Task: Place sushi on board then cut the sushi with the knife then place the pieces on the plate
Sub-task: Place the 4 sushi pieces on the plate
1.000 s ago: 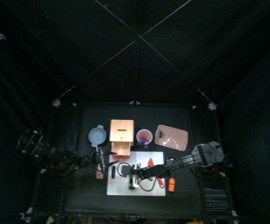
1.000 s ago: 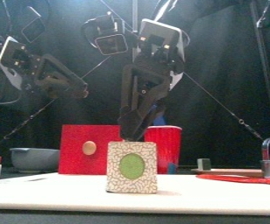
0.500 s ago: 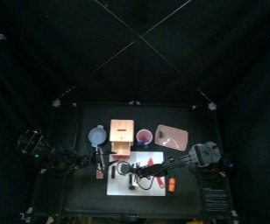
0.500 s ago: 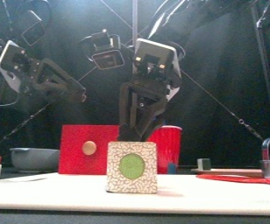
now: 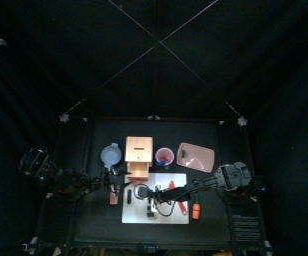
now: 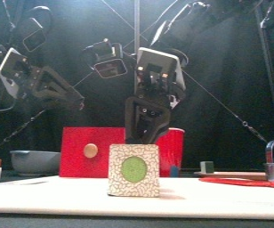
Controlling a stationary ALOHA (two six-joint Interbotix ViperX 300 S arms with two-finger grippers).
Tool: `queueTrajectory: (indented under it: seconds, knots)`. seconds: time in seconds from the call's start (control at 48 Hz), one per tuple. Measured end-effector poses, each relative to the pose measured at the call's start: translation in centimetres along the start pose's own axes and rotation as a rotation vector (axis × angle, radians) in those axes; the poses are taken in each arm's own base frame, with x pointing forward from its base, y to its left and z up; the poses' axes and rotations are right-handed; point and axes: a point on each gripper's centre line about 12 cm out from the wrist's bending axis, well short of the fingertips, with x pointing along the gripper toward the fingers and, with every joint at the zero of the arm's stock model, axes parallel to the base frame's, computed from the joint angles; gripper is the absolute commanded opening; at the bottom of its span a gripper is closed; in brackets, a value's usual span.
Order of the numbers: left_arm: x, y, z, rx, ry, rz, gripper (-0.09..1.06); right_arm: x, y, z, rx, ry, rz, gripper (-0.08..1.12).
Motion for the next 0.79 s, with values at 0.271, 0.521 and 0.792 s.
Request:
queueTrajectory:
  seconds: [0.271,0.521,0.792]
  knots:
    - [-0.1,0.2,-0.3,-0.005,0.011,0.011,0.83,-1.5,-2.3,-1.7,0.059,0.036,-0.028,0.64]
    - [-0.1,0.2,-0.2,-0.004,0.010,0.010,0.83,-6.8,-7.9,-5.6,0.248,0.029,-0.076,0.64]
    - [-0.1,0.2,-0.3,-0.002,0.010,0.008,0.83,-12.5,-15.9,-12.0,0.541,-0.062,-0.183,0.64]
